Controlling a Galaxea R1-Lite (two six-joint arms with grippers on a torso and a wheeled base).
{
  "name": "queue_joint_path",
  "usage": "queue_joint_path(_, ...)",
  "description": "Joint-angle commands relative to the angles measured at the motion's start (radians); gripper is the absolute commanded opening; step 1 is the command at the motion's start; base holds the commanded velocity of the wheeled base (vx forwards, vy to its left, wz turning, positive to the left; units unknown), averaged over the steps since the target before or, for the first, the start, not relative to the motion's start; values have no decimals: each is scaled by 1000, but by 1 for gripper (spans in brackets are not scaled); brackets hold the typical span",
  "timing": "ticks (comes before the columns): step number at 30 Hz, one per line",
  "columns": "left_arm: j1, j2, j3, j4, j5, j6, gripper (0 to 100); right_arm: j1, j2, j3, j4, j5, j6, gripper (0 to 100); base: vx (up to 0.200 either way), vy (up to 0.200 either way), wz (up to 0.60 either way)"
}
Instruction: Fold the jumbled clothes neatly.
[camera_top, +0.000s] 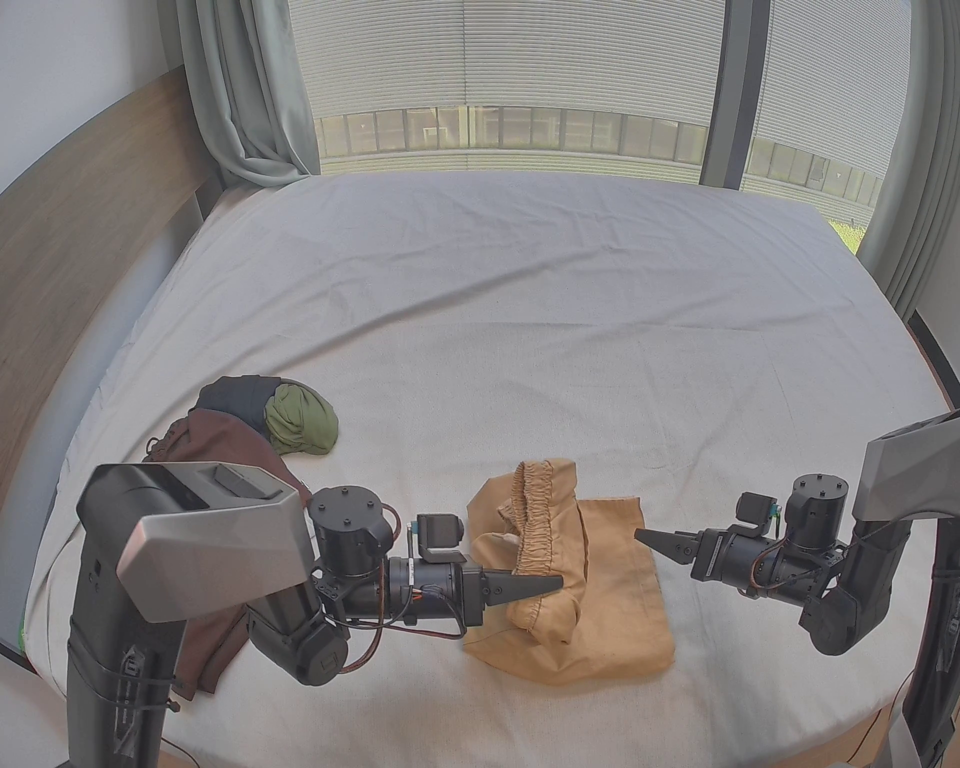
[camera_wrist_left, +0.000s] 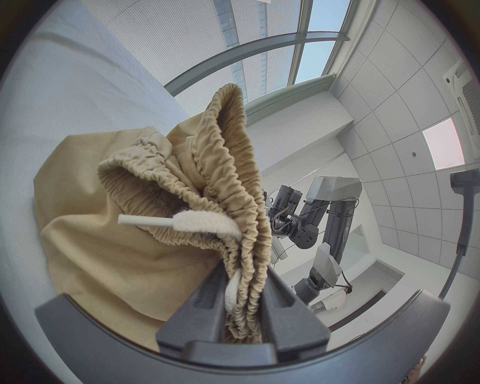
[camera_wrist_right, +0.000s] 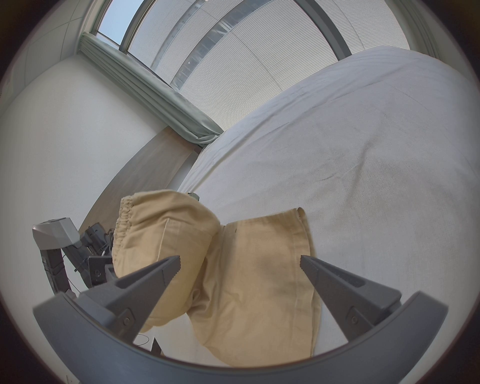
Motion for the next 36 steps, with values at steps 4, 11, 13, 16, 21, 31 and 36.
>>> queue_joint_path(4,-21,40,-6,0,0,-8,0,-3,0,-6,-1,1,2,100,0,0,0)
queue_joint_path(11,-27,55,-10,0,7,-13,0,1,0,-3,-3,1,2,100,0,0,0)
queue_joint_path(13,-26,58,-10,1,13,-13,100,1,0,-3,-3,1,2,100,0,0,0)
queue_joint_path(16,-26,60,-22,1,15,-13,100,1,0,-3,-4,1,2,100,0,0,0)
queue_joint_path(21,-23,67,-45,-2,67,-11,100,-2,-3,-5,-4,1,2,100,0,0,0)
queue_joint_path(31,77,-49,30,-5,59,1,100,17,-12,7,-10,1,0,100,0,0,0)
queue_joint_path(36,148,-154,119,-5,44,3,100,44,-15,21,-10,1,0,100,0,0,0)
